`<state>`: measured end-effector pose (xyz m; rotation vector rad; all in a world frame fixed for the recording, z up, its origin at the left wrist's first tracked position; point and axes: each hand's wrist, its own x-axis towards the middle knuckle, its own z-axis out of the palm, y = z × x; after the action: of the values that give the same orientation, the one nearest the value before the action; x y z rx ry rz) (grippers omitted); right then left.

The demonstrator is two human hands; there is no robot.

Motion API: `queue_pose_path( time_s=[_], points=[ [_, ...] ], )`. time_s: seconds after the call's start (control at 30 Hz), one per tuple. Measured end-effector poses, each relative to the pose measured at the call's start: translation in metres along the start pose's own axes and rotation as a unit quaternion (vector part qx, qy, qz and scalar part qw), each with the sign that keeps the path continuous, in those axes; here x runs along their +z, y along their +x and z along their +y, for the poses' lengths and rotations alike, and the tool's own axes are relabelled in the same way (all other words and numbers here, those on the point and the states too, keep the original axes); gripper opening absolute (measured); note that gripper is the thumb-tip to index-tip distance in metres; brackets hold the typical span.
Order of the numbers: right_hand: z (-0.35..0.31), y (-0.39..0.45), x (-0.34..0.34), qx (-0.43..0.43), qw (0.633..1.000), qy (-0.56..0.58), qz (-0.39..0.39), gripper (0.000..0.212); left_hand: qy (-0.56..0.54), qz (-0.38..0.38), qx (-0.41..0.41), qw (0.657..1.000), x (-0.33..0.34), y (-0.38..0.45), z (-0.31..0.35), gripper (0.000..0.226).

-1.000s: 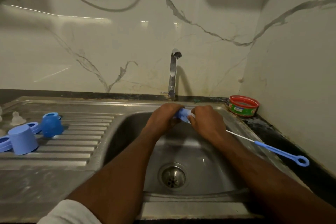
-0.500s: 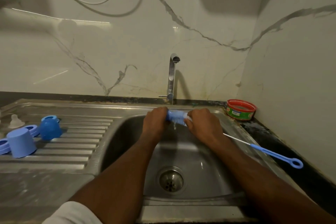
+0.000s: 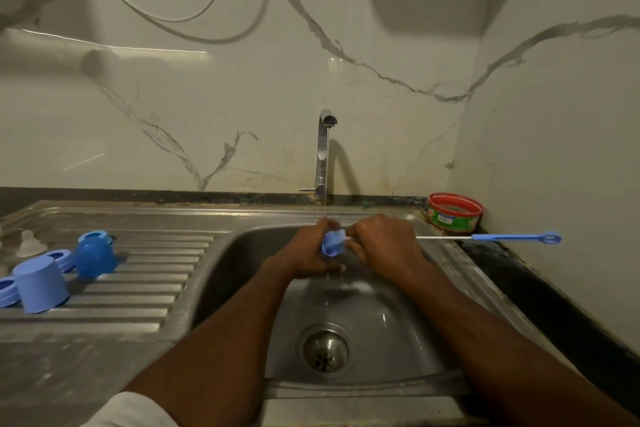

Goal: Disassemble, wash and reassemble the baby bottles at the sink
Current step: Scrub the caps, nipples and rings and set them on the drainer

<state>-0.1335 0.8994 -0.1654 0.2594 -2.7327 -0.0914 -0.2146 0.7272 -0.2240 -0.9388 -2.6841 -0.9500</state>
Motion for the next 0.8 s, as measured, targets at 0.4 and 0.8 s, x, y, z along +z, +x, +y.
queue_pose_path(
  time_s=[0.4,0.8],
  points=[
    [0.003,-0.003,0.008,0.004,0.996,0.086,0.015,0.03,0.108,0.123,-0.004,0.987,-0.007,0.001,-0.006,0.059],
    [0.007,-0.001,0.018,0.082,0.993,0.089,0.007,0.03,0.105,0.11,0.026,0.988,-0.004,0.003,-0.005,0.044]
  ],
)
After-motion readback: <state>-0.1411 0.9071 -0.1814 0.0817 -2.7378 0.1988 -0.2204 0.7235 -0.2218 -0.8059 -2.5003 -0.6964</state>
